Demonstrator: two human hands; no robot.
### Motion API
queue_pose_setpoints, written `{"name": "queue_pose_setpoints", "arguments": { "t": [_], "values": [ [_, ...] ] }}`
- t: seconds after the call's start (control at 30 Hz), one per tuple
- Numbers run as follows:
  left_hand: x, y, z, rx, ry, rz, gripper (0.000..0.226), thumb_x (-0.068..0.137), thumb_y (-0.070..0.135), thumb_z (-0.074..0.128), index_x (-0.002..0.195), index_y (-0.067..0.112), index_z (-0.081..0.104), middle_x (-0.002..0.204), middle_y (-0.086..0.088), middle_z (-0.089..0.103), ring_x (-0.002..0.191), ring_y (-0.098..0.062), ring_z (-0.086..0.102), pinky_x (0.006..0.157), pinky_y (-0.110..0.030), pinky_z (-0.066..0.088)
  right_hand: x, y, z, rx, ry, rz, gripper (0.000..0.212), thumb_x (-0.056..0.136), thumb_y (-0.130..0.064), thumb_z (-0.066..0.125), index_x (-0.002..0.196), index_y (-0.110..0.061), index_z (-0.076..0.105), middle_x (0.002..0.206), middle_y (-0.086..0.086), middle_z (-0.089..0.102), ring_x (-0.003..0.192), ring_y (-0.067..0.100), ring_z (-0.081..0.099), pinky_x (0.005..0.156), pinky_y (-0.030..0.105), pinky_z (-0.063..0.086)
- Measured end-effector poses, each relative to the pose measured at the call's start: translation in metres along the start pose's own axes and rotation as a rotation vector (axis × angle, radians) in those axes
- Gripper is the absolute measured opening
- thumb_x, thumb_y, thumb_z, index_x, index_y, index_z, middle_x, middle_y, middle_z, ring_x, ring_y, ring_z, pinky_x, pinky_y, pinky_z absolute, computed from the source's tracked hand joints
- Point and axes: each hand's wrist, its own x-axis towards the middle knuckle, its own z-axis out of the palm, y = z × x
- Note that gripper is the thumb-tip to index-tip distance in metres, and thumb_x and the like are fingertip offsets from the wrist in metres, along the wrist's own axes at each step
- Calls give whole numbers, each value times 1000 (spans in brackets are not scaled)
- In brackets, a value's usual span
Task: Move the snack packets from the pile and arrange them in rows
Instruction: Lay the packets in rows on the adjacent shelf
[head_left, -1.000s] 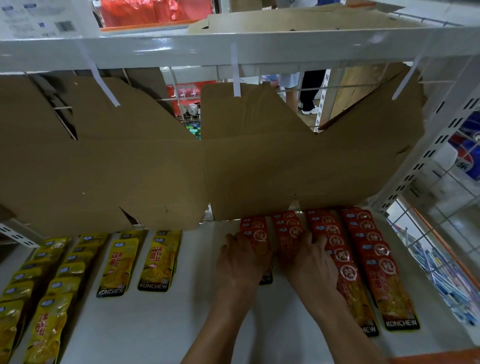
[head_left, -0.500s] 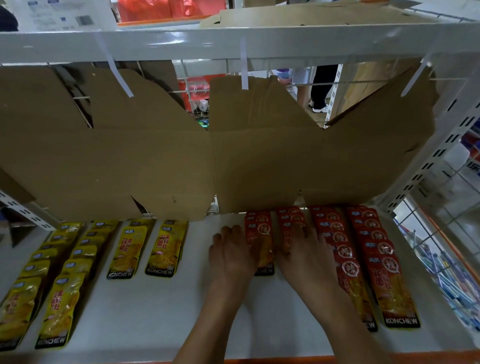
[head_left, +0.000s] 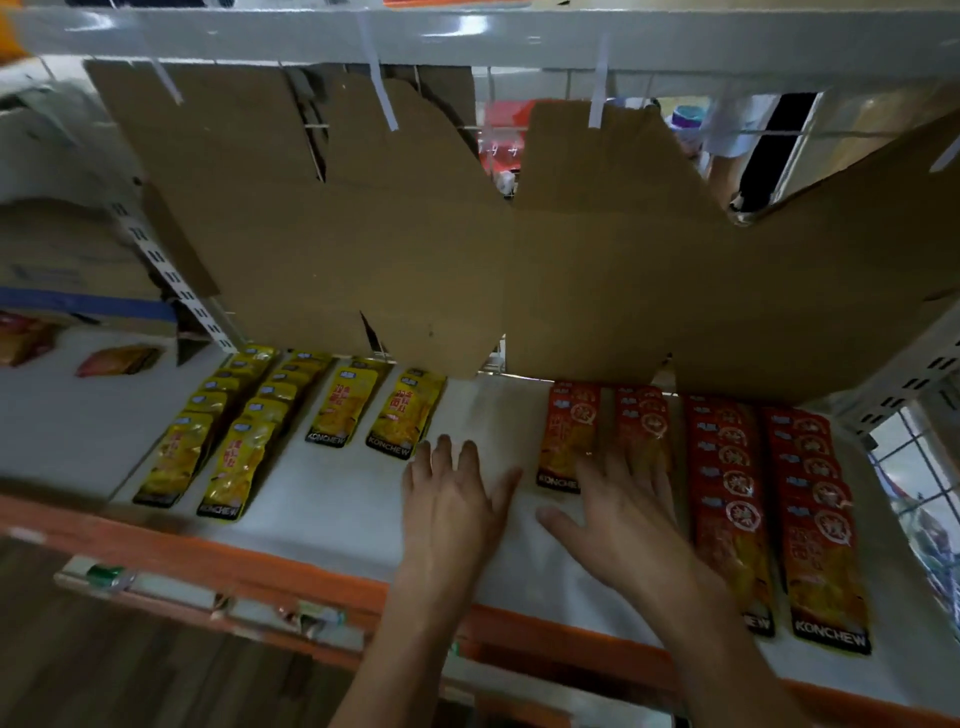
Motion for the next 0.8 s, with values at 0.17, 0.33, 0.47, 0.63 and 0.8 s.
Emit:
{"name": "queue_pose_setpoints", "arguments": {
  "t": [0.17,0.33,0.47,0.63,0.8],
  "values": [
    [-26,-28,-11,57,-47,-120,78,95,70,22,154,20,28,162,-11,23,151,-30,13,120,-45,17,-13,-26,9,-25,-20,-105,77,90,-66,42,153,-27,23,158,7,22,149,33,8,122,49,5],
    [-50,-70,-21,45,-42,-242,77,96,70,20,156,21,21,164,-9,19,152,-30,10,121,-44,14,-15,-66,14,-54,-119,-216,82,92,-62,45,157,-25,10,164,8,7,151,31,4,121,47,6],
    [-71,-113,-36,18,-14,-346,78,96,70,21,157,21,17,165,-11,15,152,-30,7,123,-45,11,-18,-110,20,-111,-143,-314,79,93,-59,45,156,-24,12,164,10,6,151,32,2,122,48,7],
    [-101,-182,-57,1,50,-455,76,96,69,26,156,21,24,163,-9,21,151,-29,13,123,-46,14,-27,-174,41,-119,-127,-402,79,93,-58,45,156,-23,12,163,8,10,150,31,5,121,47,8],
    [-132,-253,-80,-5,103,-524,73,96,68,28,154,24,26,161,-7,27,149,-29,19,122,-47,17,-37,-247,69,-149,-135,-469,80,94,-61,43,157,-24,9,164,9,8,151,31,5,120,46,8]
  ]
}}
